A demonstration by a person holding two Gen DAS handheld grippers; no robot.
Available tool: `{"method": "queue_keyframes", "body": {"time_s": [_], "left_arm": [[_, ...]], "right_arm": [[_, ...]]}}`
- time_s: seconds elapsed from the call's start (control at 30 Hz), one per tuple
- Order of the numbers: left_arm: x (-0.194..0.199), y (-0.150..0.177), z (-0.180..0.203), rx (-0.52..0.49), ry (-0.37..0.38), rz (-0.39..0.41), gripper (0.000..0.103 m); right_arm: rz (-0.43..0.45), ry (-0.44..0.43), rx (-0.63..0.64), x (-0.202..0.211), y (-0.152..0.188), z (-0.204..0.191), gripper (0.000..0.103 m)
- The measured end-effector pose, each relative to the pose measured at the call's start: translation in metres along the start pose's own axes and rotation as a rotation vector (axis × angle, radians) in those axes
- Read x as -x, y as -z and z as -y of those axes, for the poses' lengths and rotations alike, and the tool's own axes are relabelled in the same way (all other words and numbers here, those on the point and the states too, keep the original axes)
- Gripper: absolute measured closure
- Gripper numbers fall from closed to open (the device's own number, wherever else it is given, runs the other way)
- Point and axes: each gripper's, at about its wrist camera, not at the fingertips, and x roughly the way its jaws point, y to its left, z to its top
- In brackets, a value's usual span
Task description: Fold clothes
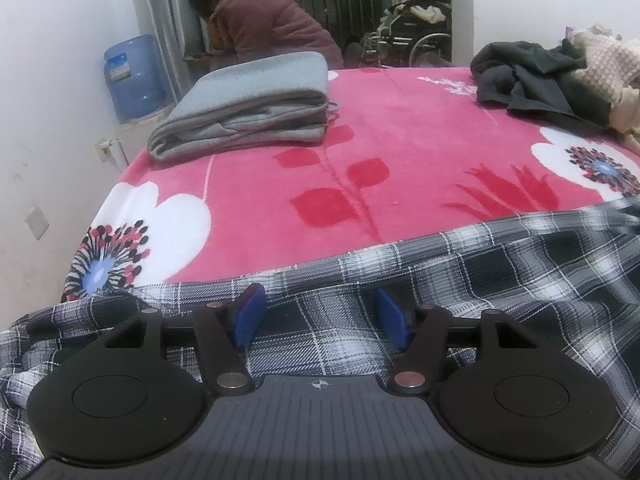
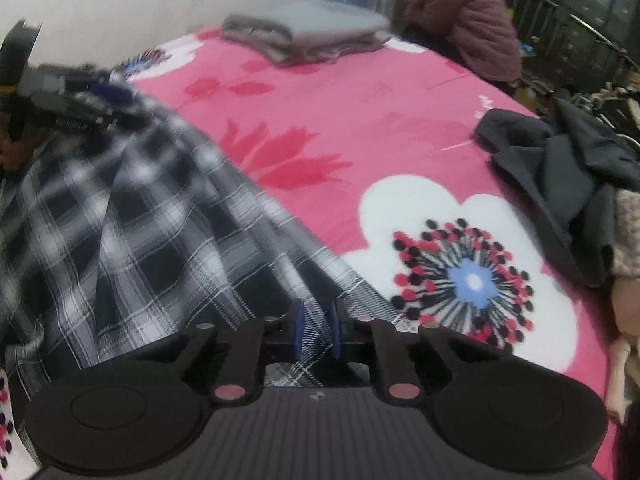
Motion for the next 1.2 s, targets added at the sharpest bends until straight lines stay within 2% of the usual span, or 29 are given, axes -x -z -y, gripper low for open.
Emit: {"method": "queue_keyframes", "body": {"time_s": [0.3,0.33,0.37,0.6,0.73,0.8,0.87,0.9,0.93,1.0,1.07,1.13,1.2], "left_arm": [[-0.002,0.000,-0.001,0.003,-0.003,0.004,0.037],[-0.002,0.000,-0.001,0.003,-0.003,0.005,0.037],[-0.002,0.001,-0.001,0.002,-0.004,0.006,0.037],[-0.001,0.000,-0.001,0.005,-0.012,0.010,0.037],[-0.002,0.000,0.000,0.000,-0.019,0.011,0.036],[-0.002,0.001,0.000,-0.003,-0.022,0.013,0.036],[-0.002,0.002,0.000,-0.006,-0.025,0.013,0.036],[-0.002,0.002,0.000,-0.006,-0.025,0.013,0.035],[-0.003,0.002,0.000,-0.007,-0.025,0.013,0.035],[-0.003,0.002,0.000,-0.008,-0.026,0.012,0.035],[-0.003,0.002,0.001,-0.014,-0.029,0.012,0.035],[-0.002,0.000,0.002,-0.030,-0.033,0.008,0.035],[0.003,-0.005,0.003,-0.048,-0.044,0.004,0.035]], "right_arm": [[-0.055,0.000,0.086,-0.008,-0.002,-0.014,0.090],[-0.054,0.011,0.103,-0.008,-0.003,-0.017,0.098],[-0.045,0.037,0.132,-0.007,-0.003,-0.022,0.100],[0.016,0.228,0.236,0.004,-0.014,-0.028,0.102],[-0.006,0.240,0.242,-0.015,-0.016,-0.022,0.102],[-0.027,0.214,0.213,-0.026,-0.013,-0.018,0.101],[-0.010,0.171,0.109,-0.029,-0.010,-0.003,0.100],[0.007,0.133,0.015,-0.024,-0.010,0.012,0.098],[0.025,0.099,-0.085,-0.019,-0.008,0.028,0.086],[0.075,0.066,-0.347,-0.001,0.006,0.074,0.074],[0.126,0.039,-0.601,0.018,0.022,0.120,0.074],[0.195,0.101,-0.764,0.048,0.048,0.153,0.074],[0.250,0.173,-0.863,0.083,0.075,0.174,0.074]]}}
